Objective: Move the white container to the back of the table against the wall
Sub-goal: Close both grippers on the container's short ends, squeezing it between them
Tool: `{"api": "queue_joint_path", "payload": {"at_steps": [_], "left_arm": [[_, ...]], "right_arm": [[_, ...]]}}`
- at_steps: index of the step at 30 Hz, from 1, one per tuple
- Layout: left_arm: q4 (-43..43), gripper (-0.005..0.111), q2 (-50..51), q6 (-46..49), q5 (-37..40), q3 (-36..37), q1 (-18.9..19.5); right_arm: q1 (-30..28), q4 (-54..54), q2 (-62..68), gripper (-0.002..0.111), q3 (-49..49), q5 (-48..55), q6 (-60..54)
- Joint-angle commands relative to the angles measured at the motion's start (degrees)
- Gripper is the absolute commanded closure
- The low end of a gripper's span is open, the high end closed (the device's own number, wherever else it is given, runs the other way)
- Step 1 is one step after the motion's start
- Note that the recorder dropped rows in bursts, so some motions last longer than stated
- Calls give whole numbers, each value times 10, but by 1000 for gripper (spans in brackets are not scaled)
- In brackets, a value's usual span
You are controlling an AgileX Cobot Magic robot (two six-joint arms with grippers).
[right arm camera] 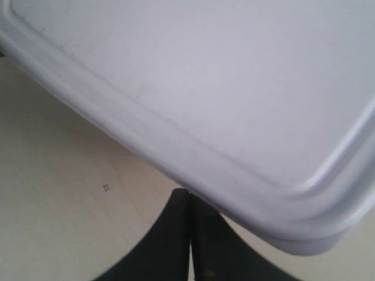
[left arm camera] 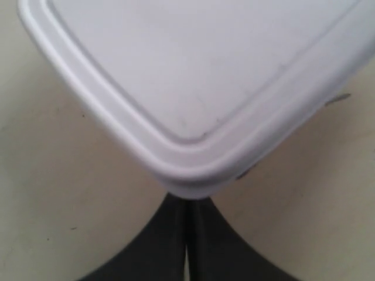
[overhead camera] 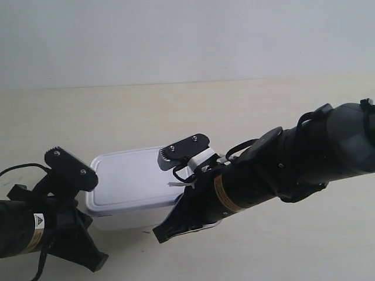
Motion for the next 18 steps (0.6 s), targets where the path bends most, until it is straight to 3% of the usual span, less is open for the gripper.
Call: {"api": "queue_joint_path", "payload": {"at_steps": [1, 7, 18], "left_arm": [[-16, 107, 0, -1, -28, -9, -2], [-26, 107, 0, -1, -117, -9, -2], [-26, 107, 0, -1, -78, -32, -2]], "right_arm": [[1, 3, 6, 108, -6, 5, -3], [1, -2, 11, 108, -6, 5, -3], [1, -2, 11, 108, -6, 17, -3]]}}
